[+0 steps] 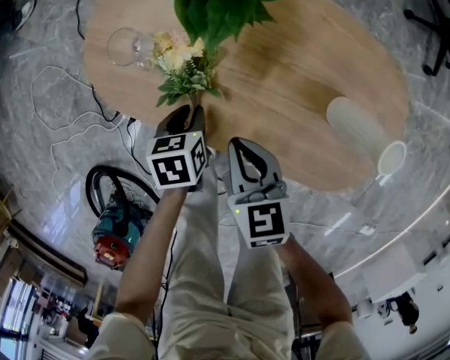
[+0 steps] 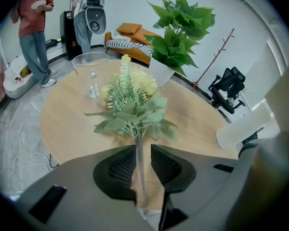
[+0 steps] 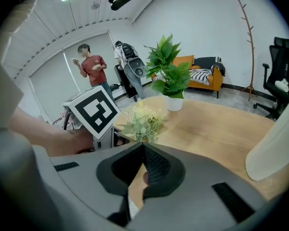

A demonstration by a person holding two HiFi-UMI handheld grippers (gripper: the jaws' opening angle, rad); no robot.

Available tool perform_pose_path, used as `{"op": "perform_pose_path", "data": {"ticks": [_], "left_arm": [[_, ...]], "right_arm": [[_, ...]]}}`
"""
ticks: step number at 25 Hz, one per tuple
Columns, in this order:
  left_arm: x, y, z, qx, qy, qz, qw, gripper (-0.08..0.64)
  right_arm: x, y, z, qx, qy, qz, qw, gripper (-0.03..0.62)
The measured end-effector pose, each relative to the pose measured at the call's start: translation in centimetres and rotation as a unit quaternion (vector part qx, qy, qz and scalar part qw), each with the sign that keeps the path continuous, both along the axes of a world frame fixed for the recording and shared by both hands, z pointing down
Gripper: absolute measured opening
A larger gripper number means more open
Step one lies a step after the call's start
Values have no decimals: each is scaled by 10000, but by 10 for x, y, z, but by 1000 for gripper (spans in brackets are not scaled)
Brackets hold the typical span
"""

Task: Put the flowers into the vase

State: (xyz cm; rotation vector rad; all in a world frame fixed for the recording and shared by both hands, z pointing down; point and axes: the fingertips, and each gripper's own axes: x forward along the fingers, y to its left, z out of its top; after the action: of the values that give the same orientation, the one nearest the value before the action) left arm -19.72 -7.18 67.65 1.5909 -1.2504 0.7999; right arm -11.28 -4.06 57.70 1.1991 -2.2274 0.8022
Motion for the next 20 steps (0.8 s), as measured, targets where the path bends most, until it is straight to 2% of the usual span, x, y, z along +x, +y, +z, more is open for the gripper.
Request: {"op": "perform_pose_path", "data": {"ticks": [9,15,20], "left_arm": [[-6,-11,21,41,-199,-42,9998,95],[-20,9,20,-150,-260,-42,9995,95],[-24,11,21,-350,-445,-58,9984,95]], "right_arm": [[-6,-7,16,-20,13,-107,9999,5],[-23,21,10,-80,5,-163,9998,5],[-20,25,7,-97,57,-186,9998,5]]}}
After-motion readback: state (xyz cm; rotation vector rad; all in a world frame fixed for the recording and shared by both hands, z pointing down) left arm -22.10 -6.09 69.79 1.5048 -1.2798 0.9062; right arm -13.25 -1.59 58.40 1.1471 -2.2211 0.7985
